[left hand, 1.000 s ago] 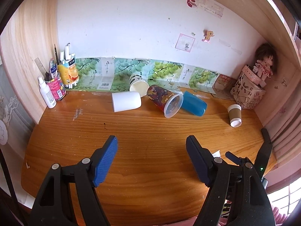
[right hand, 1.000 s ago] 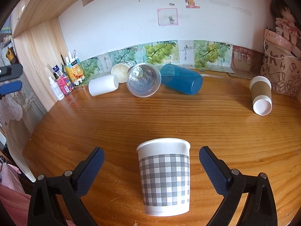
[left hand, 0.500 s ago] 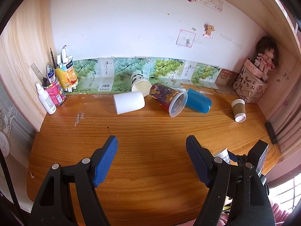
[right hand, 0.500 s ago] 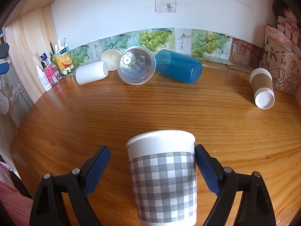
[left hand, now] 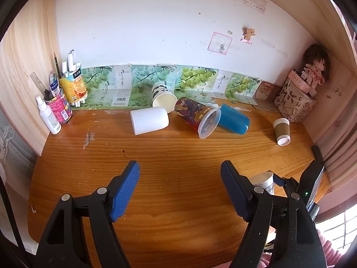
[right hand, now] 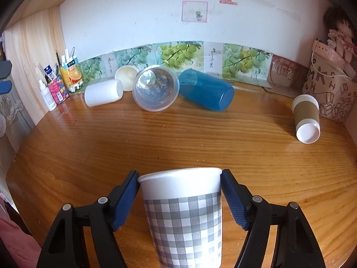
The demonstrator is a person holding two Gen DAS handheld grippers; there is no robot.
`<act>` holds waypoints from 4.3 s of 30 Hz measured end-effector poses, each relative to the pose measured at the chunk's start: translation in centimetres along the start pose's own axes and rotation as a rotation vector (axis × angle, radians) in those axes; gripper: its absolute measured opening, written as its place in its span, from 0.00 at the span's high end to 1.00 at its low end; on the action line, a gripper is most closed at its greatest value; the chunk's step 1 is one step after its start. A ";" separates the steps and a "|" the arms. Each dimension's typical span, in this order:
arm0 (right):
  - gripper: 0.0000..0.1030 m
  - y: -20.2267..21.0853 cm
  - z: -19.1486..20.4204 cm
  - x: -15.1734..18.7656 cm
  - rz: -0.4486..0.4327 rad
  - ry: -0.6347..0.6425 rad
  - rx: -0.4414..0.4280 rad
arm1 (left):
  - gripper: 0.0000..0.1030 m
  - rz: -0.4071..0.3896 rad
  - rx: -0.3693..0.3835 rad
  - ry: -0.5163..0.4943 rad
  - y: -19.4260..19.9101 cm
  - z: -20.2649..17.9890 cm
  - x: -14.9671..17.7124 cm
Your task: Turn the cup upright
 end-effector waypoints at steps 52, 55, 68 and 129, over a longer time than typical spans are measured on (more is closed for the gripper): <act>0.00 12.0 -1.0 -2.8 0.062 -0.132 -0.097 | 0.20 0.155 0.094 0.125 0.5 -3.6 3.7; 0.00 13.9 -1.4 -3.1 0.048 -0.115 -0.101 | 0.16 0.108 0.086 0.165 2.2 -4.4 3.8; 0.00 24.3 -3.5 -2.0 -0.169 -0.073 -0.057 | 0.05 -0.124 -0.057 0.169 10.1 -9.9 6.8; 0.00 32.3 -6.0 0.7 -0.356 -0.115 -0.073 | 0.04 -0.411 -0.170 0.113 17.3 -16.2 9.1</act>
Point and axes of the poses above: each gripper's, at about its wrist camera, not at the fingertips, and y roughly against the way its jaws point, z to its left, x to its underside, the point moved 4 cm from there along -y, roughly the way its jaws point, and after that the axes turned 7 degrees about y, right-handed, at the moved point
